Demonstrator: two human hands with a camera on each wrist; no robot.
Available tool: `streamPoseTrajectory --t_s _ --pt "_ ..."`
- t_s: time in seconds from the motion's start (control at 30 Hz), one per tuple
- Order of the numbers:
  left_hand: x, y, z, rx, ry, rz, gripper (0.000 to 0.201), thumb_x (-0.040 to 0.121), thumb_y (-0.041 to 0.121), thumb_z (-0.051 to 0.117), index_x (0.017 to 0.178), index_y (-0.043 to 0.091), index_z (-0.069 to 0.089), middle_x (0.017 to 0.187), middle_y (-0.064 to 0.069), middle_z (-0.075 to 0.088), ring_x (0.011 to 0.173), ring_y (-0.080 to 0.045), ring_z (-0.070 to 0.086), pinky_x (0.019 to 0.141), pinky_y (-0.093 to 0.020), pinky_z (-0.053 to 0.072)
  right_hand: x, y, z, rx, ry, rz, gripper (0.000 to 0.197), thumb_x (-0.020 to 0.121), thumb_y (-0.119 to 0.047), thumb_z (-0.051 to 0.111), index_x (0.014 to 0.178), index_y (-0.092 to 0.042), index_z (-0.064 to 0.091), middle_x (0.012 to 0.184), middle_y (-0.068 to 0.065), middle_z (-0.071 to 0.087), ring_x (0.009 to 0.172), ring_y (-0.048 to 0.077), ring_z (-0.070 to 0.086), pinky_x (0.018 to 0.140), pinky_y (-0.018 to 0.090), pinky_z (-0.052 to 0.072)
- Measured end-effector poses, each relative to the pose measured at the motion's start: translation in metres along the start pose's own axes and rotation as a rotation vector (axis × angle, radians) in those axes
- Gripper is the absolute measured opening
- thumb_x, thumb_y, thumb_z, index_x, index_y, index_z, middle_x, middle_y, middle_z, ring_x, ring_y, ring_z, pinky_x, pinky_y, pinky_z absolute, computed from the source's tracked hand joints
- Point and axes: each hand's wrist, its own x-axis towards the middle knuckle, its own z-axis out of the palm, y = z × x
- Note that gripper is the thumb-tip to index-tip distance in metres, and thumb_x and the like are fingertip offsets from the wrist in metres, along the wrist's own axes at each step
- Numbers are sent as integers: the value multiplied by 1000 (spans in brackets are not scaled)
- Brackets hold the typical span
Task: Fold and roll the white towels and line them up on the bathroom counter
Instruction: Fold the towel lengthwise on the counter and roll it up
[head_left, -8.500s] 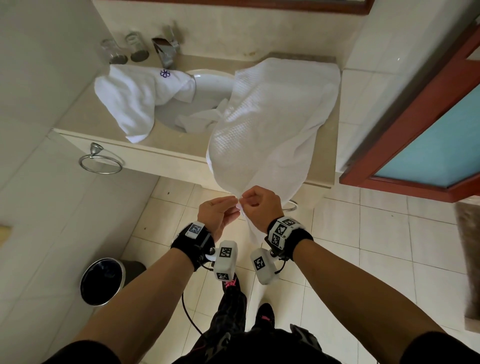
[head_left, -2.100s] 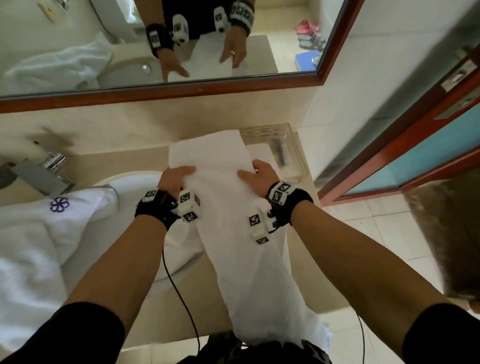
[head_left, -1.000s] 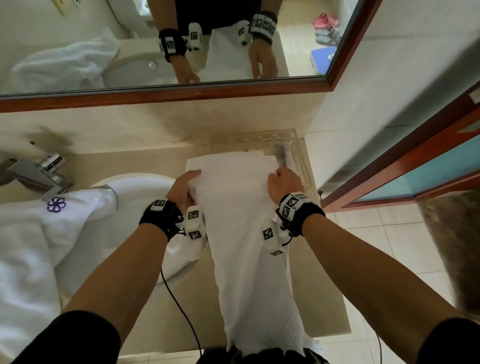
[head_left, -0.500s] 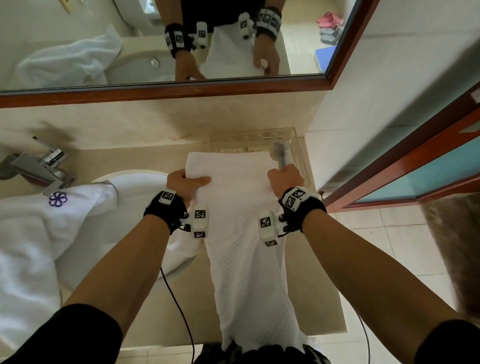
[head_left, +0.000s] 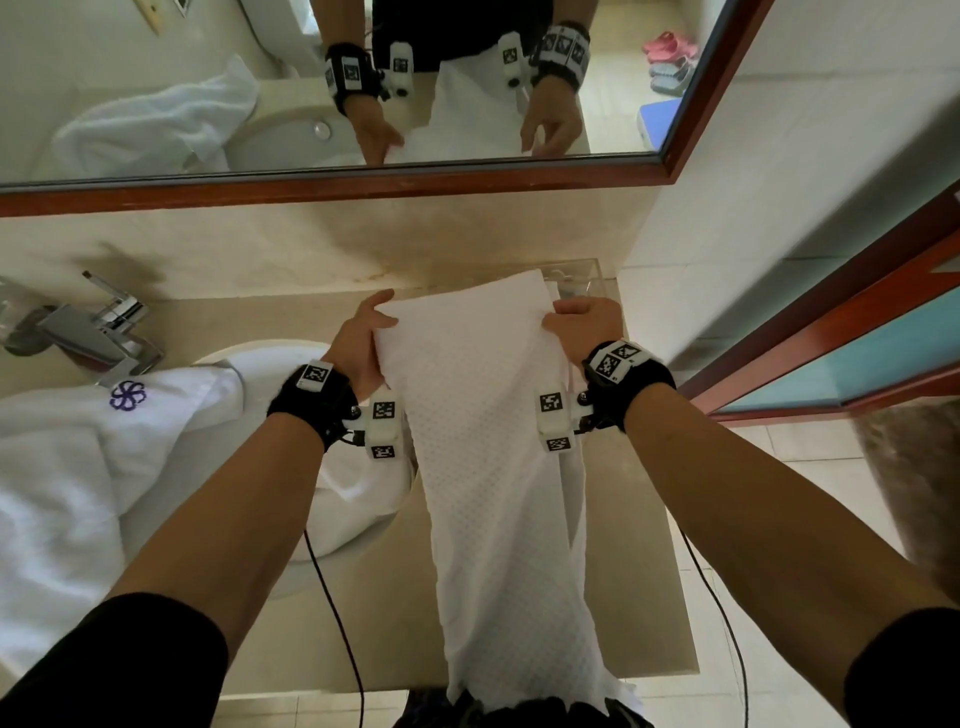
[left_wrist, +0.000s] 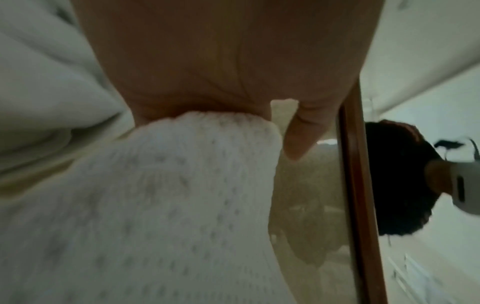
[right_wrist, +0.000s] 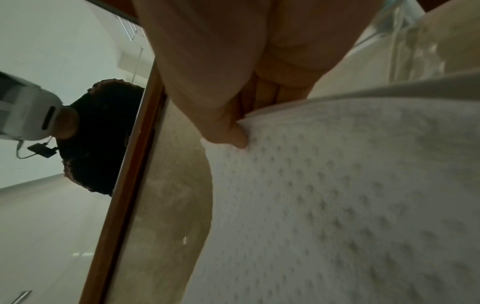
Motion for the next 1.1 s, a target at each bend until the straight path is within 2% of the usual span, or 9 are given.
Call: streamPoseTrajectory --t_s 0.13,0.23,0.3,0.4,0.5,0.63,0.73,0.9,1.1 --pt "-2 3 12 127 -43 25 36 60 4 51 95 14 55 98 -11 57 91 -33 58 84 -47 48 1 2 -1 4 -19 35 22 73 -29 83 87 -18 70 73 -10 64 73 9 64 62 20 49" --pt "2 1 10 116 20 -11 12 60 4 46 70 12 45 81 -8 52 77 -29 56 71 -37 49 1 3 1 42 4 54 19 75 -31 82 83 -18 70 77 -4 68 76 17 67 70 28 56" --pt "5 0 2 165 30 -33 6 61 8 52 66 11 51 83 -10 54 80 -30 56 72 -36 50 0 1 2 93 8 68 14 79 -25 79 83 -16 69 76 -1 67 72 19 65 71 32 58" --pt "12 8 -9 403 93 7 6 71 6 59 66 7 55 77 -13 54 78 -29 57 54 -28 54 3 1 1 120 16 74 18 82 -21 75 71 -18 61 74 2 65 73 24 63 78 44 59" --pt "14 27 -9 589 114 142 24 72 15 68 51 19 57 71 -12 55 80 -30 58 71 -42 54 9 2 2 82 15 72 19 82 -21 70 72 -21 54 79 2 64 81 27 64 82 52 57" --pt "17 30 -2 561 148 174 22 84 5 71 69 13 57 87 -14 63 87 -30 63 81 -48 56 8 -2 4 135 10 99 21 78 -16 73 69 -20 54 80 4 66 81 28 66 81 52 57" --pt "20 20 0 467 157 185 21 86 -1 67 76 15 58 81 -8 62 77 -26 61 72 -41 52 11 6 6 83 -75 133 18 77 -13 75 72 -18 58 90 10 69 90 32 68 85 53 56" --pt "23 15 7 342 254 225 20 87 3 69 92 20 61 84 -7 63 66 -17 60 56 -27 52 3 -2 9 -136 -207 49 37 84 -13 70 119 -5 64 109 10 67 100 28 64 92 41 53" --pt "37 40 26 93 420 287 27 77 14 81 96 18 63 104 -13 70 87 -28 70 74 -40 61 16 -34 0 111 32 -5 12 88 -19 62 97 -15 69 89 2 69 81 22 67 77 36 59"
